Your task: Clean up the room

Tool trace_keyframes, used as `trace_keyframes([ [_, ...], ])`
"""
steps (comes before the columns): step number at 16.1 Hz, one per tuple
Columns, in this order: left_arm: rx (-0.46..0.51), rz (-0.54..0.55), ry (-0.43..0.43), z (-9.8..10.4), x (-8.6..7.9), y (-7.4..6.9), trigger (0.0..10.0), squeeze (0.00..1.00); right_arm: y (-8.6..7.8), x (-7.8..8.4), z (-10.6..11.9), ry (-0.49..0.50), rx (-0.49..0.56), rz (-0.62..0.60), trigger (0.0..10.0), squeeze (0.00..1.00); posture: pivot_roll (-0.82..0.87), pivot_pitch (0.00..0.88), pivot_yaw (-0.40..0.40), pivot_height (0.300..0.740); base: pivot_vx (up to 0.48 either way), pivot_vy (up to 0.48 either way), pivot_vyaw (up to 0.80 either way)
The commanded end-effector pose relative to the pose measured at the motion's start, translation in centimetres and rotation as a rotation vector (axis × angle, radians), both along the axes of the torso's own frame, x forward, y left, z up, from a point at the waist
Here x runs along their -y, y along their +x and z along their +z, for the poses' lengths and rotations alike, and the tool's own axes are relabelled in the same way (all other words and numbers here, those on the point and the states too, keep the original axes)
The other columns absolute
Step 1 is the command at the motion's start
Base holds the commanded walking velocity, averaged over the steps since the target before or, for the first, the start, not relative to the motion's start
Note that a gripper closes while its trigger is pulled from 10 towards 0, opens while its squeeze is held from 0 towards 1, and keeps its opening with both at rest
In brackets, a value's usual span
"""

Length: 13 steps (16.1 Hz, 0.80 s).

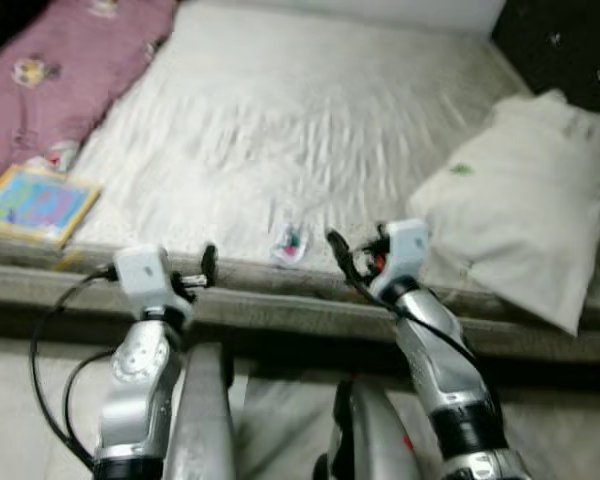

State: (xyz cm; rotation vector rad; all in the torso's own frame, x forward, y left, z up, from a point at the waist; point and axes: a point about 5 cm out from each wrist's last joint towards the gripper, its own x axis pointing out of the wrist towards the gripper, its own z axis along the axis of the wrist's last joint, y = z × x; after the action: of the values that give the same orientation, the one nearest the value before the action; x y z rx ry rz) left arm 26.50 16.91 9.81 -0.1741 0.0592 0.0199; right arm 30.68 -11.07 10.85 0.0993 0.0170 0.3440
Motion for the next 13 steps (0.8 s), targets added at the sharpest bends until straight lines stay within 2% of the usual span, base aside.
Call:
trace_keyframes([
  [1, 0.036, -0.019, -0.007, 1.0, 0.65, 0.48, 10.0, 0.0, 0.2, 0.8, 0.39, -0.006, 0.013, -0.018, 10.0, 0.0, 0.06, 0.095, -0.094, 0.576, 0.0, 0.0, 0.0],
  [2, 0.036, -0.02, -0.008, 1.01, 0.65, 0.49, 10.0, 0.0, 0.18, 0.69, 0.4, -0.009, 0.013, -0.01, 10.0, 0.0, 0.05, 0.098, -0.094, 0.576, 0.0, 0.0, 0.0],
  [6, 0.036, -0.022, -0.01, 1.05, 0.61, 0.57, 10.0, 0.0, 0.2, 0.48, 0.46, -0.011, 0.016, 0.003, 10.0, 0.0, 0.05, 0.102, -0.093, 0.531, 0.0, 0.0, 0.0],
  [12, 0.046, -0.024, -0.013, 1.28, 0.69, 0.89, 10.0, 0.0, 0.38, 0.41, 0.43, -0.014, 0.005, 0.01, 10.0, 0.0, 0.05, 0.109, -0.099, 0.527, 0.0, 0.0, 0.0],
  [13, 0.046, -0.025, -0.013, 1.29, 0.71, 0.93, 10.0, 0.0, 0.32, 0.28, 0.48, 0.001, 0.013, 0.023, 10.0, 0.0, 0.05, 0.108, -0.1, 0.512, 0.0, 0.0, 0.0],
])
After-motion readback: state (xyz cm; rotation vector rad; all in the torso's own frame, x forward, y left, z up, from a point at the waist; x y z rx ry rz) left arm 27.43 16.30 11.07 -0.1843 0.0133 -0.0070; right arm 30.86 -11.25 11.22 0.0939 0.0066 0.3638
